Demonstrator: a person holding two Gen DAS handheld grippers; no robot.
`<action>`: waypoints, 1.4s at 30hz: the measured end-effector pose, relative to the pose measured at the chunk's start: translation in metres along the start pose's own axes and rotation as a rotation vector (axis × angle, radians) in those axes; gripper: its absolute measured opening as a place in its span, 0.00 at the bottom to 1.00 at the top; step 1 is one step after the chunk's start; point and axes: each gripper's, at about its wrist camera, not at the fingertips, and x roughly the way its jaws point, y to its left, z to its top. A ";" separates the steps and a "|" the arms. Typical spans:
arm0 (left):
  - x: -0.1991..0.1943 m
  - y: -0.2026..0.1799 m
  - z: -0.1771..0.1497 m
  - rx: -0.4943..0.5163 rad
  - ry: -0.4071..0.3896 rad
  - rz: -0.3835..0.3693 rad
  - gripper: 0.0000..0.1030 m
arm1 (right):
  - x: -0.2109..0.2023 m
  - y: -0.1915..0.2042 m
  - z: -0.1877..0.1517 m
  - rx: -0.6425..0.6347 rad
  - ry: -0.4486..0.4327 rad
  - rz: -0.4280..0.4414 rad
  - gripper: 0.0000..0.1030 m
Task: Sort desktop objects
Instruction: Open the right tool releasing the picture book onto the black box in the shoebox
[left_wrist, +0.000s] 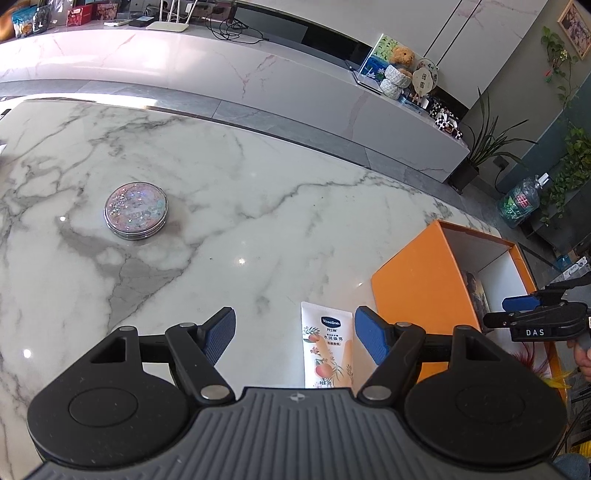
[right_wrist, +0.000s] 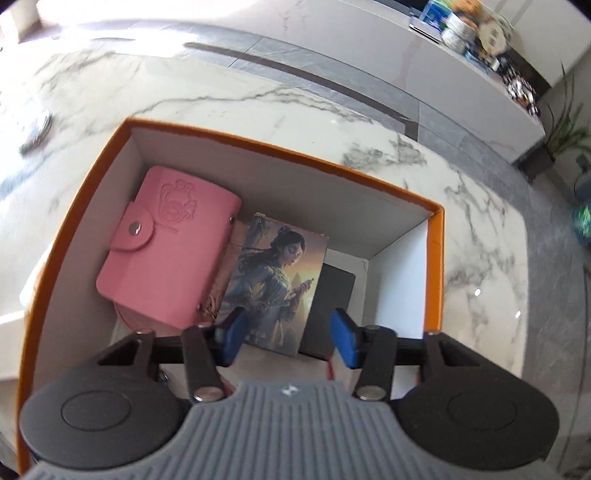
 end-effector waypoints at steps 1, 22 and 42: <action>0.000 0.000 0.000 0.003 0.001 -0.001 0.82 | -0.001 0.004 0.000 -0.073 0.016 -0.020 0.40; 0.025 -0.043 -0.028 0.181 0.067 -0.060 0.80 | 0.072 0.018 -0.015 -0.787 0.266 -0.139 0.11; 0.032 -0.057 -0.040 0.213 0.092 -0.118 0.75 | 0.037 -0.003 0.000 -0.634 0.136 -0.020 0.30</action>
